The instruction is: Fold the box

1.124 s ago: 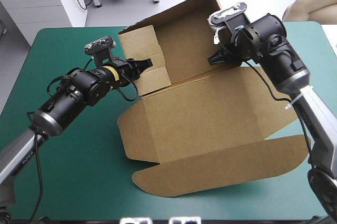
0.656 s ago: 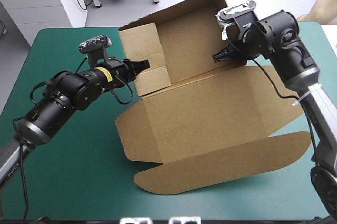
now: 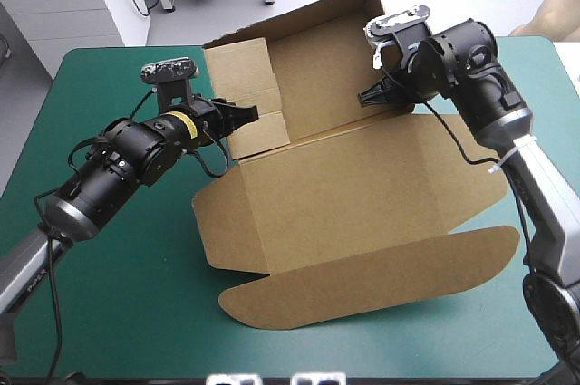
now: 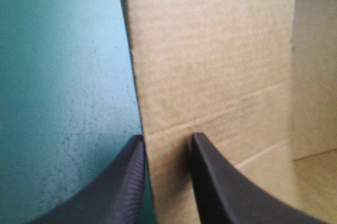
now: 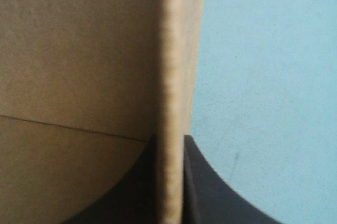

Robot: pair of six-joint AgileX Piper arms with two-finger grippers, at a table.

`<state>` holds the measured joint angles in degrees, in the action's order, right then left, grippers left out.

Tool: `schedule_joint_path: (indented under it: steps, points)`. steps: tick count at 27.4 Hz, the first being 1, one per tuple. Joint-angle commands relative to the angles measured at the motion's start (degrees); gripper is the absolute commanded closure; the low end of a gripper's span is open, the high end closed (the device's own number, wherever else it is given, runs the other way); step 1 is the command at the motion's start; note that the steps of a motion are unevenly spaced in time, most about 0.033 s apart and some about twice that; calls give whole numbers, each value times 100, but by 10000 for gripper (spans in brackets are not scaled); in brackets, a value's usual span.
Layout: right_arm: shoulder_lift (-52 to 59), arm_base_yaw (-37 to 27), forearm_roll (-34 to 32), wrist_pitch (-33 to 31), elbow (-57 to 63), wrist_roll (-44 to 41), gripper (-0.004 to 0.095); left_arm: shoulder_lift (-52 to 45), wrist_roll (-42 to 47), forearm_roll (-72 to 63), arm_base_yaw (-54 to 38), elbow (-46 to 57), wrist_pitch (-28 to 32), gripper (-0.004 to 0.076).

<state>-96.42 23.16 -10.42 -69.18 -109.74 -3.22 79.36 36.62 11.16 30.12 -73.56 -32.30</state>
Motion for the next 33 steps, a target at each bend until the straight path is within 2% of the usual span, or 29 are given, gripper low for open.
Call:
schedule_joint_path:
  steps: [1,2,4,11,17,20,25,33]
  points:
    - [300,-34,97,160,-175,245,922,-126,-20,353,-26,-165,244,290]
    - [300,-34,97,172,-175,287,922,-126,-20,353,-26,-165,244,164]
    - [300,-34,97,184,-175,383,922,-186,105,79,-26,-165,261,55]
    - [300,-34,73,207,-175,434,922,-690,112,-1288,-26,-165,-52,98]
    - [295,-34,73,404,-175,412,922,-1140,47,-2004,-26,-165,-22,107]
    - [235,-34,73,418,-175,412,922,-1327,-7,-2219,-26,-165,-49,108]
    - [82,-34,163,406,-175,322,922,-1390,-693,-2571,-26,-165,-343,125]
    - [94,-34,362,336,-276,354,922,-1065,-703,-2449,-26,-79,-769,125]
